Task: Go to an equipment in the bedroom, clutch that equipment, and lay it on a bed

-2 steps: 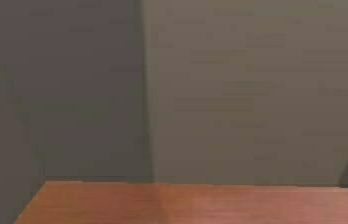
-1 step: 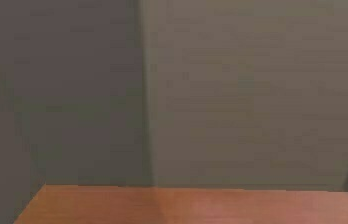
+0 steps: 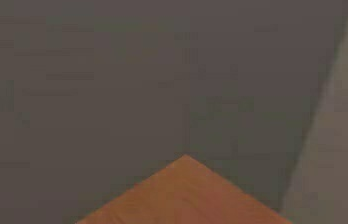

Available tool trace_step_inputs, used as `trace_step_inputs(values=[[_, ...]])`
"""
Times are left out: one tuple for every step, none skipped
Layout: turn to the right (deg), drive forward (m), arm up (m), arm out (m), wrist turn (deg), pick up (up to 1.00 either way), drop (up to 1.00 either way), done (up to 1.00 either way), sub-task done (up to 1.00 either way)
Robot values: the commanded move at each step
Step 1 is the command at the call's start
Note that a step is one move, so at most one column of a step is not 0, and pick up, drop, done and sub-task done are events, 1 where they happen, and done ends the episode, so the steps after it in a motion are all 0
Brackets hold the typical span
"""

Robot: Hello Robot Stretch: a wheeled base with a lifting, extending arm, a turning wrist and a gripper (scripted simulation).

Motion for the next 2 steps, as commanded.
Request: trace_step_inputs(values=[[-42.0, 0.0, 0.0, 0.0, 0.0, 0.0, 0.0, 0.0, 0.0], [0.0, 0.2, 0.0, 0.0, 0.0, 0.0, 0.0, 0.0, 0.0]])
